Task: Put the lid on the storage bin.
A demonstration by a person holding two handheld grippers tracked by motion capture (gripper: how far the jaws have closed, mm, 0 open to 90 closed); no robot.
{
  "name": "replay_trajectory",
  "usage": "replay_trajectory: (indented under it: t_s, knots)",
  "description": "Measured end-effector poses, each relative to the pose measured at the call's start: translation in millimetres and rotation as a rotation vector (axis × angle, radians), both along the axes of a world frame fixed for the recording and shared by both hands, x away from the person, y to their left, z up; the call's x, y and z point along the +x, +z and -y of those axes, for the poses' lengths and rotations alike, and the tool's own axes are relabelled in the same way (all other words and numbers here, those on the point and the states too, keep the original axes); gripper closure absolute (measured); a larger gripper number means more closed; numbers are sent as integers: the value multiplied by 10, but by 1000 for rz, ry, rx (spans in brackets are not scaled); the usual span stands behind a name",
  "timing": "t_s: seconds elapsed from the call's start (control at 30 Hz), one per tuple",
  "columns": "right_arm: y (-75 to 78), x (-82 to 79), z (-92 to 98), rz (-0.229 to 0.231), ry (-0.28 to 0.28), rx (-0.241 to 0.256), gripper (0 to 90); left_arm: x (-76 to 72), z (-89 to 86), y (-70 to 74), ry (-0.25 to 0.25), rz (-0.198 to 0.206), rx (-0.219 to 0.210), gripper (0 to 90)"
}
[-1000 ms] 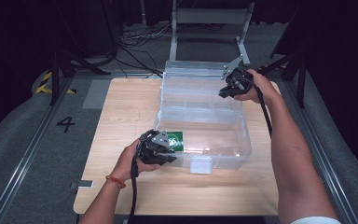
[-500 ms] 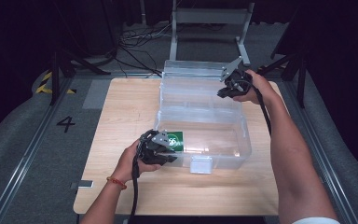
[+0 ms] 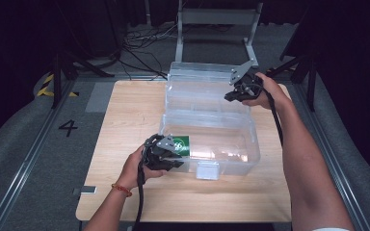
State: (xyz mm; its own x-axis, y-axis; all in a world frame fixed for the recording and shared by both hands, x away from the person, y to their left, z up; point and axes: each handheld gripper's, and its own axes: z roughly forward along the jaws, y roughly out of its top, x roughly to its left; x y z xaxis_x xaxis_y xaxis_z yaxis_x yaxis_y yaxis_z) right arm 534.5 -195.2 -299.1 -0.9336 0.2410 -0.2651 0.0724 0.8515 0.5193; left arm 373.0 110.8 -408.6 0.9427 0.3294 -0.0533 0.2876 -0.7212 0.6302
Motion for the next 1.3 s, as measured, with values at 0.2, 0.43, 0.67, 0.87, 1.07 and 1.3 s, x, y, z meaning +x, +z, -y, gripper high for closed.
replay_trajectory:
  t_s: [0.2, 0.43, 0.67, 0.87, 1.07, 1.3]
  knots:
    - [55, -96, -9, 21, 11, 1, 891, -4, 12, -1, 2, 8, 0, 741]
    - [138, -250, -23, 36, 36, -7, 893, -13, 28, 3, 11, 4, 8, 735]
    - [182, -377, -23, 46, 47, -2, 894, -17, 31, 3, 16, 4, 9, 732]
    - [203, -501, -30, 65, 52, -10, 894, -21, 34, 3, 20, 2, 8, 726]
    - [210, -606, -8, 66, 55, 2, 896, -24, 33, 2, 21, -4, 3, 721]
    - [220, -707, -1, 65, 66, 7, 896, -24, 37, 4, 26, -6, 5, 719]
